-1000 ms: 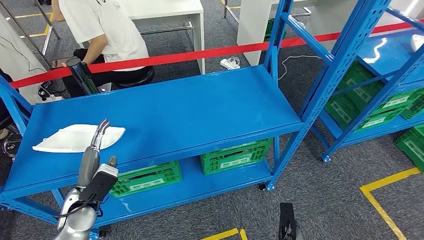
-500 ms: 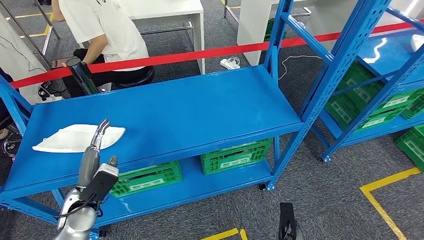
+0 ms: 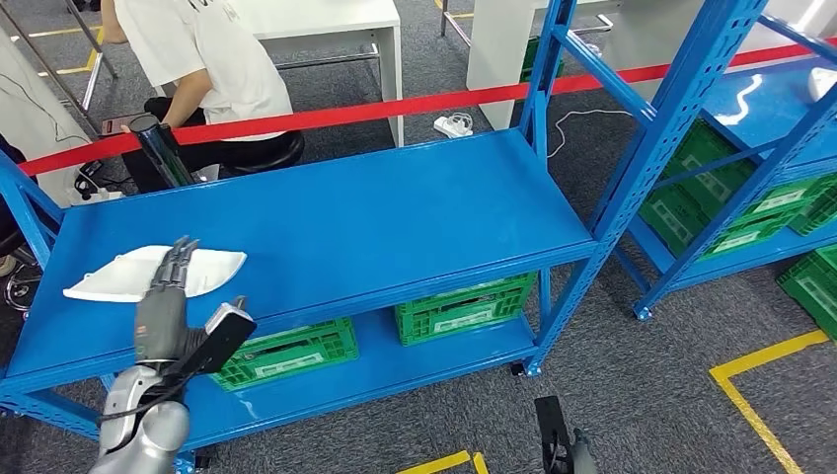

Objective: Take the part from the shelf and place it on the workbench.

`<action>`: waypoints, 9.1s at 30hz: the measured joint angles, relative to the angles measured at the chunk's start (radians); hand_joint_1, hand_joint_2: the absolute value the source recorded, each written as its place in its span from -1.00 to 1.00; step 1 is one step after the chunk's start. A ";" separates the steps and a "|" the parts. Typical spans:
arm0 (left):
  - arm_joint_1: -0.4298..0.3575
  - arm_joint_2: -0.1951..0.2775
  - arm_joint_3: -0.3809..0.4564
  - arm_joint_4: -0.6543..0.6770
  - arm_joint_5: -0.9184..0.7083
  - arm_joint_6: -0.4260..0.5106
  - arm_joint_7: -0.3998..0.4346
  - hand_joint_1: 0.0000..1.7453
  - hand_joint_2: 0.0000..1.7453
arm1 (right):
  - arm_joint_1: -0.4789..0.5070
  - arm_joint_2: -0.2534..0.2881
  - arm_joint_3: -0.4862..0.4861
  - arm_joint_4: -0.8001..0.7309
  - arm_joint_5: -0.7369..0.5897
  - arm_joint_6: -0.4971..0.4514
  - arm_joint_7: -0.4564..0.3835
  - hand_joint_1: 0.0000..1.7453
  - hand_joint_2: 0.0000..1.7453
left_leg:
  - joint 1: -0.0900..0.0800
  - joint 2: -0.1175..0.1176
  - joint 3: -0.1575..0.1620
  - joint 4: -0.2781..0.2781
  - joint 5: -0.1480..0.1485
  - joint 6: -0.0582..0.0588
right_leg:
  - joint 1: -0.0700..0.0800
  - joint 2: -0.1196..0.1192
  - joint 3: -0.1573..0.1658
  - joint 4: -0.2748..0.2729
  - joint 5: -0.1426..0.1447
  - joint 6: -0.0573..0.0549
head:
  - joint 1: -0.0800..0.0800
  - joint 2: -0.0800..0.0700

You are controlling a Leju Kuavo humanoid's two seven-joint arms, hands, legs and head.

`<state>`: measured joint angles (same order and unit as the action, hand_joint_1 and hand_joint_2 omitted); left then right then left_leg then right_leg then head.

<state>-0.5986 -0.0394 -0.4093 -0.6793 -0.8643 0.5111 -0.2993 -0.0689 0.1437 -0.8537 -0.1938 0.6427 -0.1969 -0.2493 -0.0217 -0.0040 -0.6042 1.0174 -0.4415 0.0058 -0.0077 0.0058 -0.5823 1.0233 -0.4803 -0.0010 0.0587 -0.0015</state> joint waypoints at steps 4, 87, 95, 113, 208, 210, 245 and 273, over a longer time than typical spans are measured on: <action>-0.077 0.015 -0.002 0.140 -0.157 0.071 0.047 -1.00 1.00 | 0.008 0.013 0.042 0.000 0.018 -0.028 0.104 -1.00 -1.00 | 0.001 -0.003 0.001 0.000 0.001 0.000 | 0.000 -0.003 0.002 0.000 0.000 0.000 | 0.000 0.000; -0.225 0.025 0.017 0.410 -0.530 -0.025 0.275 1.00 1.00 | 0.030 0.034 0.019 0.000 -0.008 -0.064 0.002 -1.00 -1.00 | 0.000 -0.003 0.001 0.000 0.000 -0.001 | 0.000 -0.002 0.002 0.001 -0.002 -0.002 | 0.000 0.000; -0.228 0.035 0.044 0.409 -0.526 0.025 0.277 -1.00 -1.00 | 0.028 0.026 -0.015 0.000 -0.011 -0.054 -0.035 -1.00 -1.00 | 0.000 -0.003 0.001 0.000 0.000 -0.001 | 0.000 -0.002 0.002 0.001 -0.002 -0.002 | 0.000 0.000; -0.221 0.053 0.076 0.409 -0.539 0.028 0.286 -1.00 -1.00 | 0.020 0.025 -0.018 0.000 0.028 -0.038 0.003 -1.00 -1.00 | 0.000 -0.003 0.001 0.000 0.000 -0.001 | 0.000 -0.002 0.002 0.001 -0.002 -0.002 | 0.000 0.000; -0.209 0.032 0.133 0.409 -0.677 0.012 0.216 -1.00 1.00 | 0.017 0.024 -0.027 0.001 0.051 -0.008 0.087 -1.00 -1.00 | 0.005 0.000 0.000 0.012 -0.012 -0.001 | -0.009 0.001 -0.038 0.042 -0.005 -0.010 | 0.003 0.000; -0.206 0.026 0.133 0.409 -0.677 0.012 0.200 -1.00 1.00 | 0.017 0.024 -0.029 0.001 0.053 -0.008 0.087 -1.00 -1.00 | 0.006 0.000 0.001 0.009 -0.011 -0.015 | -0.009 0.001 -0.038 0.042 -0.006 -0.010 | 0.003 0.000; -0.163 -0.031 0.133 0.410 -0.689 -0.040 0.162 -1.00 1.00 | 0.033 0.054 -0.045 0.001 0.057 -0.031 0.052 -1.00 -1.00 | 0.006 -0.001 0.009 0.008 -0.014 -0.019 | -0.012 -0.001 -0.021 0.029 -0.003 -0.006 | 0.003 0.000; -0.220 -0.006 -0.130 0.421 -0.697 -0.216 0.225 -1.00 1.00 | 0.030 0.056 -0.050 0.001 0.059 -0.028 0.089 -1.00 -1.00 | 0.006 -0.001 0.013 0.008 -0.017 -0.017 | -0.013 -0.002 -0.015 0.029 -0.005 -0.004 | 0.004 0.000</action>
<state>-0.8186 -0.0450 -0.5395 -0.2585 -1.5608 0.2946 -0.0744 -0.0388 0.1993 -0.9037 -0.1930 0.7014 -0.2250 -0.1601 -0.0161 -0.0049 -0.5908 1.0254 -0.4586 -0.0109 -0.0202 0.0038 -0.5970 1.0521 -0.4852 -0.0053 0.0623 -0.0015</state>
